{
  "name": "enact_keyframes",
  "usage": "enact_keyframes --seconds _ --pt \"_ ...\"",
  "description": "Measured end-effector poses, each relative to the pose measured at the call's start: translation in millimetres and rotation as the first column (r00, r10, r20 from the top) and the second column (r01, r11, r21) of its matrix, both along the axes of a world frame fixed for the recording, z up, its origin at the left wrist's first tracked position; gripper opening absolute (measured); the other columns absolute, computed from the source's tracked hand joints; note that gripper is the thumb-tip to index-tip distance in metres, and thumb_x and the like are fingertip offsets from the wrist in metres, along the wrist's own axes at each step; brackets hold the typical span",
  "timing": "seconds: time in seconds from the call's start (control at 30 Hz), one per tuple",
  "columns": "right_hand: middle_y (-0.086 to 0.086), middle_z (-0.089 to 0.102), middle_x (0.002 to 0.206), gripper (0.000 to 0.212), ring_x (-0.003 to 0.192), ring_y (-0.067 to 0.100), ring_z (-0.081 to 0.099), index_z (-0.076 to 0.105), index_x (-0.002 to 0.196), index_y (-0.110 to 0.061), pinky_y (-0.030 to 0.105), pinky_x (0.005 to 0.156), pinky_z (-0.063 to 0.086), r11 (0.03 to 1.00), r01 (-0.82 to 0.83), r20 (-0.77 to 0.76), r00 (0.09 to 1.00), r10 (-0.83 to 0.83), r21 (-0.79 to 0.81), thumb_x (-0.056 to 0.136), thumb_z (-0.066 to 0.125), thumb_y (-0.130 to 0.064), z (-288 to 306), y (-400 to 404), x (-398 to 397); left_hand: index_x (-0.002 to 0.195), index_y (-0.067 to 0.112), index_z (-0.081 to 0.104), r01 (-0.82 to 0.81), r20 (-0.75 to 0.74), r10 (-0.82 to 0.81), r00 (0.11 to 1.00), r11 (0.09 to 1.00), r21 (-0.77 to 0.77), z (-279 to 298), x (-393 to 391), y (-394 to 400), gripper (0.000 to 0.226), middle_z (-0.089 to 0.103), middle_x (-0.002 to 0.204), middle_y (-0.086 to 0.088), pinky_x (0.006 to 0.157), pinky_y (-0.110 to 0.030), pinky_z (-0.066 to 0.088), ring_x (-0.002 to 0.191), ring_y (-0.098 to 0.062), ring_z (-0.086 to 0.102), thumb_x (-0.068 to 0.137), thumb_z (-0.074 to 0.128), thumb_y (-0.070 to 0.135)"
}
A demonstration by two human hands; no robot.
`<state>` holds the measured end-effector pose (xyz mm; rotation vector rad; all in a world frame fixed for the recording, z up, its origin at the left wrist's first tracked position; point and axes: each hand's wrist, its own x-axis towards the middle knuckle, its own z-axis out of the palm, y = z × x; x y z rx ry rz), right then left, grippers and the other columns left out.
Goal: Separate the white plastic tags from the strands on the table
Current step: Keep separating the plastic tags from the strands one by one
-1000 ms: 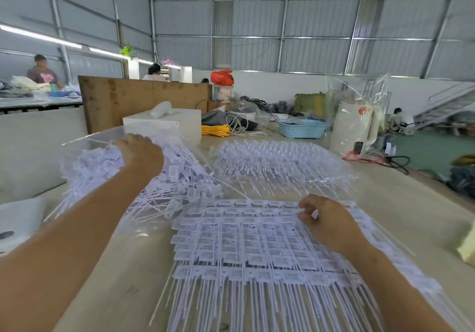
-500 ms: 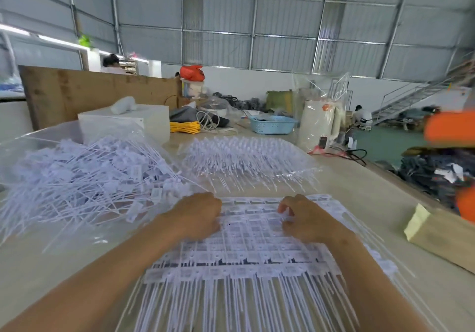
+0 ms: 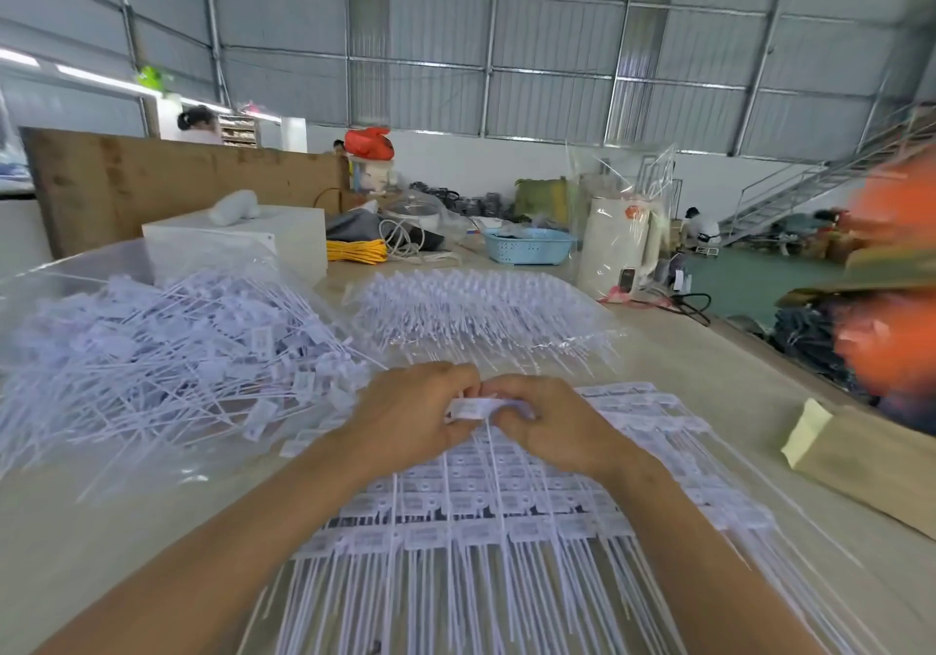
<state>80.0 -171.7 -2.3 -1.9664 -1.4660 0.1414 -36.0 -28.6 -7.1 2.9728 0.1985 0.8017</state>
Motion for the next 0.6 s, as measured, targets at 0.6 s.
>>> enact_keyframes --seconds 0.6 --pt "0.002 0.054 0.077 0.025 0.073 0.024 0.049 0.058 0.107 -0.009 0.034 0.067 0.039 0.999 0.053 0.284 0.958 -0.051 -0.001 0.098 0.043 -0.028 -11.7 11.4 -3.1 0.094 0.007 0.059 0.153 0.149 -0.041 0.988 0.422 -0.894 -3.7 0.8 0.8 0.024 0.062 0.082 -0.009 0.070 -0.031 0.055 0.072 -0.017 0.061 0.077 0.075 0.002"
